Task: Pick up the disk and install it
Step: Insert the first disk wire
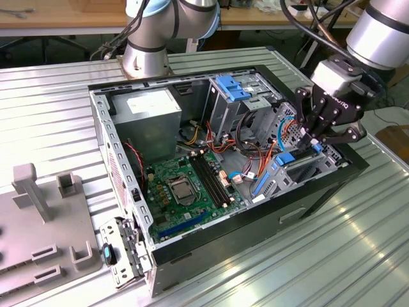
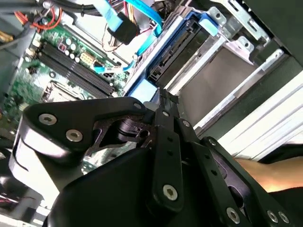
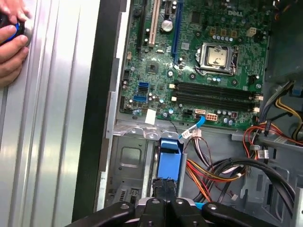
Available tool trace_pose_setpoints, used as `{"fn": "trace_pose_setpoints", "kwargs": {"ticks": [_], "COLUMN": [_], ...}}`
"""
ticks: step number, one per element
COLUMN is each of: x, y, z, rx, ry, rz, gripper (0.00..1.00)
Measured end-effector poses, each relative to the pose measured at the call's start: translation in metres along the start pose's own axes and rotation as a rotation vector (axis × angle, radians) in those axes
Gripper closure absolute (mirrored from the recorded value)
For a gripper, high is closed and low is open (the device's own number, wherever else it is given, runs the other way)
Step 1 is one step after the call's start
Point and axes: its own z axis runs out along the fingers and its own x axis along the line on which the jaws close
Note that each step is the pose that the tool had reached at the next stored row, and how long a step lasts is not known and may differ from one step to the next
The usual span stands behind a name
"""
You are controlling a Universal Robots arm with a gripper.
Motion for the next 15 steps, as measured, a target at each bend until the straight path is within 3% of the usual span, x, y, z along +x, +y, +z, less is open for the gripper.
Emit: {"fn": "trace_pose_setpoints", "kwargs": {"ticks": [15], "x": [0.0], "y": [0.0], "z": [0.0], "rx": [0.0011], "ry": [-0.0027], "rz": [-0.354], "gripper": [0.89]}}
